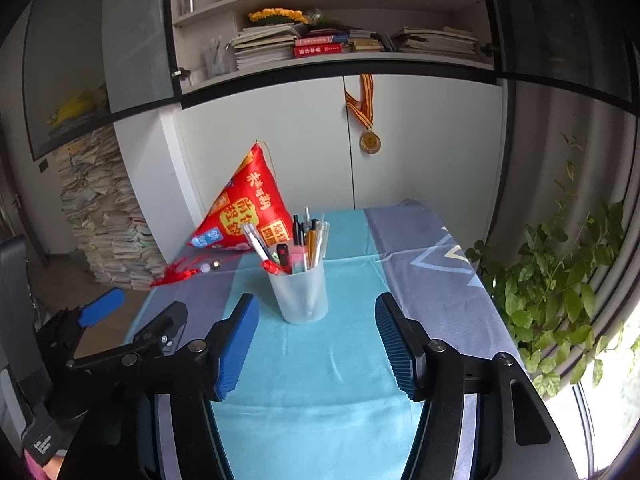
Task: Organize stationery
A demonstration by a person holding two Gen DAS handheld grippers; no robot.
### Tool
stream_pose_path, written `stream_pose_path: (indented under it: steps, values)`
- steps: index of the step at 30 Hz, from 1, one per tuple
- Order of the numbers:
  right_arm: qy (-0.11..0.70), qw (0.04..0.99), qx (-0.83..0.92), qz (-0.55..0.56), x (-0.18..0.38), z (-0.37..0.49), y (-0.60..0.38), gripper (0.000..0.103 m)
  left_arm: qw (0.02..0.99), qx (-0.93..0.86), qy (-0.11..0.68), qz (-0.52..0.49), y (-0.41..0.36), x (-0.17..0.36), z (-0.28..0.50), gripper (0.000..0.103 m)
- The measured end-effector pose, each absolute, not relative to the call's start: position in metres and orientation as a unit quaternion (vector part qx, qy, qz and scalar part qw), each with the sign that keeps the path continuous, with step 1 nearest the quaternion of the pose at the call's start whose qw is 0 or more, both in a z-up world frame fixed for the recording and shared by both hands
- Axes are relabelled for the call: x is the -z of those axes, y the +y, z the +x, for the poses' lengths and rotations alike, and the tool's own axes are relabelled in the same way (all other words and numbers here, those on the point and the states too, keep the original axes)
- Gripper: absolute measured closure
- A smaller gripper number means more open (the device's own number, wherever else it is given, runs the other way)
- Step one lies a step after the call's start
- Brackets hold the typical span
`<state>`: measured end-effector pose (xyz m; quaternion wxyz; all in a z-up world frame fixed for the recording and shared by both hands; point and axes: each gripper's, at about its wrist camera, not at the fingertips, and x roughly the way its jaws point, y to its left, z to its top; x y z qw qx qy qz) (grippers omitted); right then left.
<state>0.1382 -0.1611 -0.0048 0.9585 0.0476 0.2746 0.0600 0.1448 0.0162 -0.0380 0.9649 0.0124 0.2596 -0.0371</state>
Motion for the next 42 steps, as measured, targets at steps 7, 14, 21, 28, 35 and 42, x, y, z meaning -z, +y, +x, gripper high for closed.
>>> stream_pose_path:
  steps: [7,14,21,28,35,42]
  values:
    - [0.255,0.965,-0.059,0.035,-0.009,0.100,-0.156,0.041,0.977,0.013,0.212,0.018,0.023,0.017,0.100,0.003]
    - [0.218,0.974,-0.046,0.036,-0.022,0.062,-0.160,0.026,0.980,0.019,0.195,0.037,0.016,0.004,0.071,0.002]
    - [0.192,0.980,-0.037,0.049,-0.036,0.032,-0.169,0.022,0.981,0.025,0.190,0.031,0.015,-0.011,0.049,0.001]
    - [0.158,0.987,-0.022,0.035,-0.058,0.003,-0.172,0.019,0.986,0.024,0.160,0.037,0.010,-0.036,0.025,0.001]
    - [0.134,0.991,-0.021,0.021,-0.068,-0.015,-0.167,0.014,0.988,0.029,0.144,0.044,0.004,-0.041,0.008,0.001]
    - [0.136,0.990,-0.020,0.033,-0.069,-0.021,-0.172,0.014,0.989,0.027,0.139,0.045,0.002,-0.049,0.003,0.001]
